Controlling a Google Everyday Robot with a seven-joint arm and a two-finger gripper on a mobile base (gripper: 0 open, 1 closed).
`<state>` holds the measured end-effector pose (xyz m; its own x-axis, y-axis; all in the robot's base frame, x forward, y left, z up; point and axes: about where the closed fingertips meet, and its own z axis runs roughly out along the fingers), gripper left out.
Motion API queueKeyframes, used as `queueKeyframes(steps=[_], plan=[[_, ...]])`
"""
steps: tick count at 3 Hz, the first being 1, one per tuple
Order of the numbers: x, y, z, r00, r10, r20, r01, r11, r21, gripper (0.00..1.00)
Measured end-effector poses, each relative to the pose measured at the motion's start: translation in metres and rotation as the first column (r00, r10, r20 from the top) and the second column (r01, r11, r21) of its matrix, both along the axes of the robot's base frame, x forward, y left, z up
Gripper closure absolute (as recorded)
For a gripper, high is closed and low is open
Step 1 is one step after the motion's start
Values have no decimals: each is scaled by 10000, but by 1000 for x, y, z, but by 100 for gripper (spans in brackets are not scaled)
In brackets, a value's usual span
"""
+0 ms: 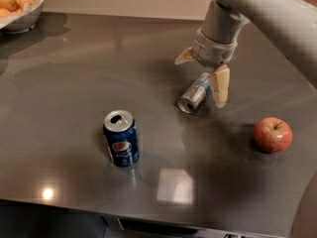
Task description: Pick redbull can
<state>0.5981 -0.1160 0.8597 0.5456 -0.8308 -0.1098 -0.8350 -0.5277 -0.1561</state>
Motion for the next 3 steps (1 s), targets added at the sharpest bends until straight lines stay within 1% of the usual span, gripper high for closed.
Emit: queueKeyframes(steps=[1, 2, 3], plan=[[-7, 3, -16, 9966, 752, -337, -758, 9969, -189, 0], [-11, 6, -28, 9888, 1371, -598, -1394, 9896, -360, 0], [-11, 8, -31, 9839, 1629, -730, -1666, 9848, -484, 16]])
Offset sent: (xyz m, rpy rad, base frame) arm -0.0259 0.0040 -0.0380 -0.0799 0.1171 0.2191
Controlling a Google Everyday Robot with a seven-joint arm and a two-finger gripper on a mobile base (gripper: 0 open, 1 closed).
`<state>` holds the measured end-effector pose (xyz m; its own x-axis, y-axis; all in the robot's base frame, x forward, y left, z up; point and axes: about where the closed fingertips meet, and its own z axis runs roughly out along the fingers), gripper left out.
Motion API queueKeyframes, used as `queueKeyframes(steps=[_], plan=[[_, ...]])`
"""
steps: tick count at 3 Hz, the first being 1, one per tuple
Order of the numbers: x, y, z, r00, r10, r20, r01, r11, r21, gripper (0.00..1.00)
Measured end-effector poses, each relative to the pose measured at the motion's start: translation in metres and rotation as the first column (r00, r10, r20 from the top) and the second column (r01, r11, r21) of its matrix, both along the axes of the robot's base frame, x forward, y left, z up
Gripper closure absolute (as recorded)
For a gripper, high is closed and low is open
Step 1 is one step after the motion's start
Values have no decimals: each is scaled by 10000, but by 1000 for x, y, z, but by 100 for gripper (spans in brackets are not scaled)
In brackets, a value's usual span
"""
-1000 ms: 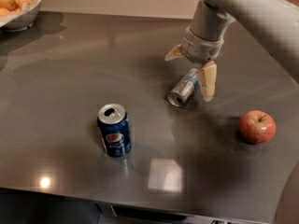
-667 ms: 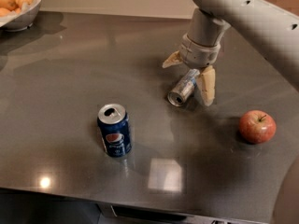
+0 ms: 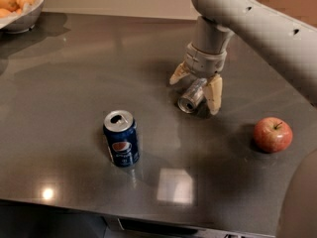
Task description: Pick redbull can
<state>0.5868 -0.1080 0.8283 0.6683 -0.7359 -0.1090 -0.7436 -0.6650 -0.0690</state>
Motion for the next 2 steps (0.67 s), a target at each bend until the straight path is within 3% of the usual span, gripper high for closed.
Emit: queueKeyframes(steps=[2], plan=[[-1, 1, 15, 9999, -93, -116, 97, 9994, 335, 63]])
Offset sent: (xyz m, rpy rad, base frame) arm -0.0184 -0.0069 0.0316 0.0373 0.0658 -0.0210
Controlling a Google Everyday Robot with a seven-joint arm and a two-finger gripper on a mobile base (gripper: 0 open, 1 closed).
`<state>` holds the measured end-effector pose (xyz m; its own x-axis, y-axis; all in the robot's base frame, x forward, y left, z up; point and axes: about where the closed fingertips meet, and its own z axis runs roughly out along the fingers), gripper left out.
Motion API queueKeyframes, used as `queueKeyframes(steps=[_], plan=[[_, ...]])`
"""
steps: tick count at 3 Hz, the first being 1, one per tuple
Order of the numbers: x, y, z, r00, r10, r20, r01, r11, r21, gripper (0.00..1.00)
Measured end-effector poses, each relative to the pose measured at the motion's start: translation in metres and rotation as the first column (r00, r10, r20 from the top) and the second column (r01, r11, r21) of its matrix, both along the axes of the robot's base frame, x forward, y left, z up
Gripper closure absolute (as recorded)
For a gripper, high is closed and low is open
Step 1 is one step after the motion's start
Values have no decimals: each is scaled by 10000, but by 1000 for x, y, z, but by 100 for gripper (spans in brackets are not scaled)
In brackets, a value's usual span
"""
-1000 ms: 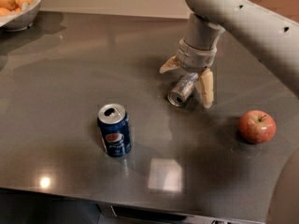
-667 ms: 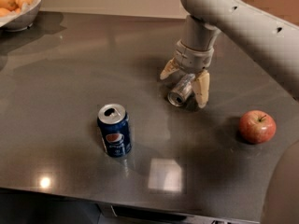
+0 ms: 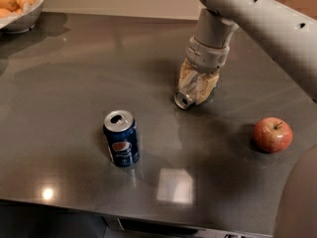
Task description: Pick redbull can
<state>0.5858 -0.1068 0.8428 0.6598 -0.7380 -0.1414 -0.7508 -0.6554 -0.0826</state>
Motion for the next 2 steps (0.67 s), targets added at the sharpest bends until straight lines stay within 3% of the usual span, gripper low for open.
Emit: queueKeyframes(steps=[1, 2], plan=[[-6, -2, 21, 9993, -350, -156, 357, 9983, 464, 87], [-12, 6, 50, 9977, -671, -66, 675, 9941, 850, 100]])
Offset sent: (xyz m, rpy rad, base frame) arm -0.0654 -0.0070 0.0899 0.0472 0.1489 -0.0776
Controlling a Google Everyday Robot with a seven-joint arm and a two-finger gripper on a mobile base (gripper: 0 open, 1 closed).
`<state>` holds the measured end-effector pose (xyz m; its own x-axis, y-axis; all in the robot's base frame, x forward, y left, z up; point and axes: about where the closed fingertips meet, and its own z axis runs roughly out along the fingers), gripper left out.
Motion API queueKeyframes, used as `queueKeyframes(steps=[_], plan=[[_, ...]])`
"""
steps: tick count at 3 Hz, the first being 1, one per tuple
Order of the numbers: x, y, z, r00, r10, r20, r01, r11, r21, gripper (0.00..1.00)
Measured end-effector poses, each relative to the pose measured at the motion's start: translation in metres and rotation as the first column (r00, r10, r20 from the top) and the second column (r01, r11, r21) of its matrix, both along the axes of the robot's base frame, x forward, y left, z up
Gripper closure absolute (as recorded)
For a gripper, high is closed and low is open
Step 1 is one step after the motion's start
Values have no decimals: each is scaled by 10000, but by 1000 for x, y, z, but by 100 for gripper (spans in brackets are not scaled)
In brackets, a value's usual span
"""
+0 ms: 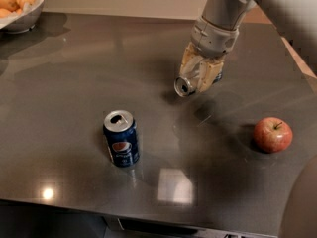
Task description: Pick redbull can
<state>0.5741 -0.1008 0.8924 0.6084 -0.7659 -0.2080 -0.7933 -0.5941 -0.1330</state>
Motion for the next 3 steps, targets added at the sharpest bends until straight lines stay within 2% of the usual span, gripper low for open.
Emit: queueKeyframes(steps=[1, 3], plan=[[-31, 28, 54, 9993, -256, 272, 239, 9978, 614, 100], [-15, 38, 57, 9955, -424, 850, 340, 9947, 973, 100]])
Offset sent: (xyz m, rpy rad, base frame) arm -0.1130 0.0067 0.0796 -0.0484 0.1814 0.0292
